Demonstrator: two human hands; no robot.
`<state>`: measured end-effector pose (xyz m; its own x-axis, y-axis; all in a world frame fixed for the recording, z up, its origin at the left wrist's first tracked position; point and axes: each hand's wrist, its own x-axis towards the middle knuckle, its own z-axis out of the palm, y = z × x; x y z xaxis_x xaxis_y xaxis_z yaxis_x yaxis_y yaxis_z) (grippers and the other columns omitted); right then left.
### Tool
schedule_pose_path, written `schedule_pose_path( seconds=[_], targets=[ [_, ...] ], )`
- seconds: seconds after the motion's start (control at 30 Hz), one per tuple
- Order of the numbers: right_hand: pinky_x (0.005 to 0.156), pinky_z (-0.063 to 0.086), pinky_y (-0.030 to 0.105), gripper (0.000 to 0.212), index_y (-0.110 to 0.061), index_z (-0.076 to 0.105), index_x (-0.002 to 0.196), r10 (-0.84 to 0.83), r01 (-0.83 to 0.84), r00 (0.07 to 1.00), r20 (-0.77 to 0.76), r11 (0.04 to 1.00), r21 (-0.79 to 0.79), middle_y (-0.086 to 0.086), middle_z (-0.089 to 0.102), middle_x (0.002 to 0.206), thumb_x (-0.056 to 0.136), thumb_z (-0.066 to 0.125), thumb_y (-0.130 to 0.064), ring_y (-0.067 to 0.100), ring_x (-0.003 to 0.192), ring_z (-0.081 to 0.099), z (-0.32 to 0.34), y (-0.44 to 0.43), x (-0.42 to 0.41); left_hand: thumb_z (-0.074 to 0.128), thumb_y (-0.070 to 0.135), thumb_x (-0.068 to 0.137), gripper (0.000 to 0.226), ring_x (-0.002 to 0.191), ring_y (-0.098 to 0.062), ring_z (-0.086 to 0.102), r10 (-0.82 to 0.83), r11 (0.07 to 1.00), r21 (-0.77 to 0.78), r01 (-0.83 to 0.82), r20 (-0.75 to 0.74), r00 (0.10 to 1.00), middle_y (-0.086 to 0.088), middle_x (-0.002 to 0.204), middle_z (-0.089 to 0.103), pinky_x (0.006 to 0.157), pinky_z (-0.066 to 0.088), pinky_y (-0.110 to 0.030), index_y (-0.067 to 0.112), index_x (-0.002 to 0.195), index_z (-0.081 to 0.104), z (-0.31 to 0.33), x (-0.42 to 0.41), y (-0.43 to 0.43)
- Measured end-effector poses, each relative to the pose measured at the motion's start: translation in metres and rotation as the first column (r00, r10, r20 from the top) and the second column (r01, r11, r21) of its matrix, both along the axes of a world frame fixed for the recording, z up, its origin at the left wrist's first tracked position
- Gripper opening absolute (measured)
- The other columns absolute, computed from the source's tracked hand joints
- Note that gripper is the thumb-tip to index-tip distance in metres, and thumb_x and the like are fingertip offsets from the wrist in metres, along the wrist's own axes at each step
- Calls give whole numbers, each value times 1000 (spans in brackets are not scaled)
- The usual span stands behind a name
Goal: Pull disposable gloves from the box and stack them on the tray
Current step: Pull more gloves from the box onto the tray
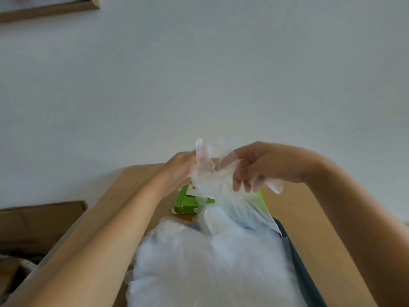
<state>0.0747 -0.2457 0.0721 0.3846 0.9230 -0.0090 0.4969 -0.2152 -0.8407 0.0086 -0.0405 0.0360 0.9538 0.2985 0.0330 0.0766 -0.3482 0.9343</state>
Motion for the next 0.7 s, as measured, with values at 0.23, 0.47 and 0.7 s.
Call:
schedule_pose_path(
  seconds=[0.23, 0.47, 0.7],
  targets=[
    [72, 52, 23, 28, -23, 68, 104, 87, -81, 993, 82, 994, -75, 2, 74, 85, 85, 65, -2, 11, 71, 65, 11, -15, -46, 75, 74, 52, 98, 124, -9, 54, -496, 849, 183, 496, -48, 867, 8, 138, 54, 108, 39, -32, 32, 136, 48, 40, -56, -31],
    [65, 48, 13, 21, -16, 67, 92, 13, 22, 967, 255, 990, -136, -4, 72, 78, 75, 76, -6, 3, 65, 63, 28, -27, -72, 85, 26, 68, 30, 95, -7, 65, -415, 819, 380, 429, -125, 901, 10, 92, 71, 95, 47, -27, 27, 92, 68, 45, -81, -62],
    [62, 53, 18, 24, -8, 65, 105, -295, 354, 931, -216, 877, 325, 3, 70, 86, 82, 69, -10, 9, 68, 66, 17, -33, -75, 80, 29, 75, 13, 76, -3, 63, -395, 895, 145, 422, -180, 901, 6, 75, 70, 81, 45, -22, 26, 88, 77, 28, -107, -65]
  ],
)
